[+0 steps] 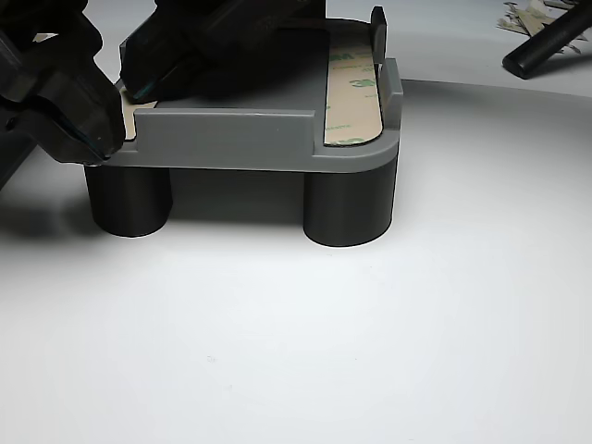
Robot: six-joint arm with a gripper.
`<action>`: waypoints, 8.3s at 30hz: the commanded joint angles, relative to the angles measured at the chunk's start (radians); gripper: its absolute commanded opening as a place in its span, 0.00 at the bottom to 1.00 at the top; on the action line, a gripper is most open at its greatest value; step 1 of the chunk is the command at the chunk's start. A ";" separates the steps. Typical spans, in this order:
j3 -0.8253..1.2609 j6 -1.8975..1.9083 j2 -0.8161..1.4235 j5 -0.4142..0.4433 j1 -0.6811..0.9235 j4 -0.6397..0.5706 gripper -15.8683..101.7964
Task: Peel off protective film from adhesive tape.
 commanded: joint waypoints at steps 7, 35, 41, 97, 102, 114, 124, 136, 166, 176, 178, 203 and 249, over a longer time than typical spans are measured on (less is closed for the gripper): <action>-0.034 0.000 0.014 0.011 -0.006 0.003 0.04; -0.046 0.012 -0.002 0.015 0.002 0.003 0.04; -0.044 0.014 -0.002 0.021 0.002 0.009 0.04; -0.057 0.020 -0.009 0.031 0.011 0.018 0.04; -0.057 0.021 -0.011 0.032 0.011 0.021 0.04; -0.067 0.025 -0.023 0.035 0.012 0.032 0.04; -0.066 0.025 -0.021 0.037 0.012 0.034 0.04; -0.074 0.028 -0.026 0.037 0.015 0.035 0.04; -0.084 0.040 -0.031 0.041 0.025 0.049 0.04; -0.087 0.046 -0.029 0.041 0.028 0.057 0.04; -0.087 0.046 -0.029 0.041 0.028 0.058 0.04; -0.094 0.057 -0.017 0.041 0.038 0.077 0.04; -0.095 0.058 -0.026 0.054 0.049 0.063 0.04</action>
